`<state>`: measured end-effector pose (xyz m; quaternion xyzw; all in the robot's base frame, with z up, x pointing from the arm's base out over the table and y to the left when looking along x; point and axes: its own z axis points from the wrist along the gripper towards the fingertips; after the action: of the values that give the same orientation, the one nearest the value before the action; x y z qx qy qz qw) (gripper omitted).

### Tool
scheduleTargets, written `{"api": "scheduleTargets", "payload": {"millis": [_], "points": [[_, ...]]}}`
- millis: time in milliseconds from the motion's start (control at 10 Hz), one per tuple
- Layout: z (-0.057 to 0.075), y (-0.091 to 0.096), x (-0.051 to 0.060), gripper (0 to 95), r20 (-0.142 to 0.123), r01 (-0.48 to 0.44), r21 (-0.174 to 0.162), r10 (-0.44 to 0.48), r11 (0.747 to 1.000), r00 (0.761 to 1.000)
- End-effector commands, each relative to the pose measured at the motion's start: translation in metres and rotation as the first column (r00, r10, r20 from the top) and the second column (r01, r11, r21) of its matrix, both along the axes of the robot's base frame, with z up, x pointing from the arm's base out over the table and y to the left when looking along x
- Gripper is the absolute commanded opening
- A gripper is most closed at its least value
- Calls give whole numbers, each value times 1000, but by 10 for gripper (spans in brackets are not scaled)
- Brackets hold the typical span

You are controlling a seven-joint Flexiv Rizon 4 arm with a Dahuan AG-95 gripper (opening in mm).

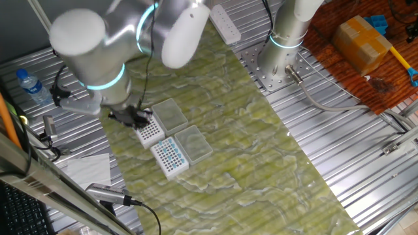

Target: Transfer all medium pipette tips from one holder to another

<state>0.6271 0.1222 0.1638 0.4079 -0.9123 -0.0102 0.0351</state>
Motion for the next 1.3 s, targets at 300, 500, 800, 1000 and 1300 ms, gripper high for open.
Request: {"api": "scheduleTargets", "payload": {"millis": [300,500,800,1000,1300], "points": [[-13,32,2,0,4,81,-7,-81,997,997],[-19,34,-1,0,10,94,-3,-94,996,995],[-28,37,-8,0,22,108,4,-108,994,994],[-32,40,-14,0,32,112,2,-112,994,993],[-34,38,-16,0,39,101,0,-101,995,994]]}}
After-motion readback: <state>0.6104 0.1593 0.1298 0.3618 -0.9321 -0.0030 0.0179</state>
